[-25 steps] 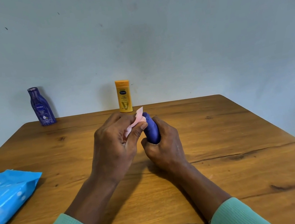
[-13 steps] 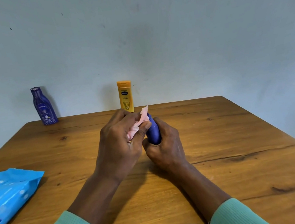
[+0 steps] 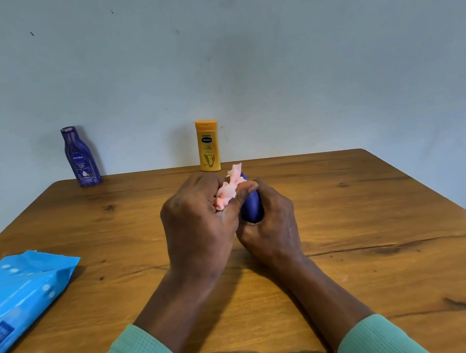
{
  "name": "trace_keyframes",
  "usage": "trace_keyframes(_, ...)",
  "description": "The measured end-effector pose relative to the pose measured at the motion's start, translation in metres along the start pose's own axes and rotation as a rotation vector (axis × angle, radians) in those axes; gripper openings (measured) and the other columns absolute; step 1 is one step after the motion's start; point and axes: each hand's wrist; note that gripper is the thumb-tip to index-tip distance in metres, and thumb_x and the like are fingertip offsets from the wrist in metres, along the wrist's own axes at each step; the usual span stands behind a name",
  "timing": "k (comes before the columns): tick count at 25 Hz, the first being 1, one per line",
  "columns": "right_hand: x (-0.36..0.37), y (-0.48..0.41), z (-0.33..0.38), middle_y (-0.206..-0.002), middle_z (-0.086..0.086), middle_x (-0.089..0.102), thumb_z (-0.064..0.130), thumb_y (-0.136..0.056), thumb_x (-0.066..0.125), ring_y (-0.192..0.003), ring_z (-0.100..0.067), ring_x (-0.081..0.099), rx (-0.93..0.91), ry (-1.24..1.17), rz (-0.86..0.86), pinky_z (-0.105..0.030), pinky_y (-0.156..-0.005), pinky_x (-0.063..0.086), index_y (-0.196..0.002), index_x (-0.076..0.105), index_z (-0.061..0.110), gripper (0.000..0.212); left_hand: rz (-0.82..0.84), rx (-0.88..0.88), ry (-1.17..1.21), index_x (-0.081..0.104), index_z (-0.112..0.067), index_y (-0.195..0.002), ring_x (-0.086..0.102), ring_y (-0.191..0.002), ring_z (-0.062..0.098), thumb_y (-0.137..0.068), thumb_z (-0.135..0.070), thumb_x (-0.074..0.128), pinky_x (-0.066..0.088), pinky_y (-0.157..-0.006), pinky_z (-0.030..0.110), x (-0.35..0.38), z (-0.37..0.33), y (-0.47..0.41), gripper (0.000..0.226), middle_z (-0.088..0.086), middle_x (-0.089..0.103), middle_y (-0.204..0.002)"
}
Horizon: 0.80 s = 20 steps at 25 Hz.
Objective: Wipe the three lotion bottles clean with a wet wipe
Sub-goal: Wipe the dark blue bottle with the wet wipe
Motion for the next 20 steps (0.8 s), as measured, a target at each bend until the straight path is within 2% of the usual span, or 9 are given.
trace_keyframes(4,-0.001,0.0,0.0,-0.097,0.0,0.067,0.019,-0.085,0.08,-0.083,-0.017,0.065,-0.007,-0.023,0.018,-0.043,-0.075,0.062,-0.113,0.066,0.016,0.032,0.053,0.116,0.035,0.075,-0.004,-0.096,0.052,-0.081,0.004,-0.084,-0.014,0.086,0.036,-0.068,0.002,0.004,0.009,-0.001,0.019,0.006,0.067,-0.089)
trace_keyframes(8,0.001,-0.001,-0.001,-0.093,0.0,0.067,0.024,-0.085,0.076,-0.079,-0.02,0.064,-0.027,-0.031,0.011,-0.046,-0.07,0.06,-0.11,0.065,0.016,0.028,0.093,0.065,0.036,0.076,-0.007,-0.102,0.05,-0.08,0.003,-0.092,-0.035,0.073,0.038,-0.066,0.001,0.003,0.012,-0.004,0.03,-0.001,0.063,-0.092)
trace_keyframes(10,0.002,-0.001,-0.002,-0.094,0.0,0.067,0.024,-0.086,0.076,-0.081,-0.019,0.065,-0.026,-0.015,0.017,-0.045,-0.072,0.06,-0.111,0.065,0.017,0.029,0.07,0.043,0.032,0.076,-0.007,-0.104,0.051,-0.08,0.003,-0.092,-0.039,0.071,0.037,-0.068,0.0,0.004,0.011,-0.002,0.035,0.0,0.065,-0.091)
trace_keyframes(15,0.001,0.0,0.003,-0.093,0.001,0.067,0.025,-0.087,0.076,-0.08,-0.018,0.064,-0.008,-0.051,0.004,-0.044,-0.071,0.06,-0.111,0.066,0.017,0.027,-0.011,0.111,0.074,0.071,-0.004,-0.094,0.051,-0.083,0.003,-0.086,-0.015,0.083,0.039,-0.071,0.002,0.012,0.014,0.003,0.018,0.006,0.064,-0.09)
trace_keyframes(20,0.003,0.002,0.009,-0.082,-0.002,0.066,0.023,-0.083,0.074,-0.071,-0.022,0.062,0.106,-0.19,-0.009,-0.048,-0.065,0.059,-0.104,0.068,0.017,0.022,-0.091,0.021,0.233,0.07,-0.005,-0.088,0.058,-0.073,0.008,-0.087,-0.027,0.082,0.044,-0.064,0.012,0.017,0.01,0.005,0.026,0.001,0.065,-0.082)
Point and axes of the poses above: each hand's wrist, its own y-axis away from the middle knuckle, its own x-axis out of the palm, z = x × y
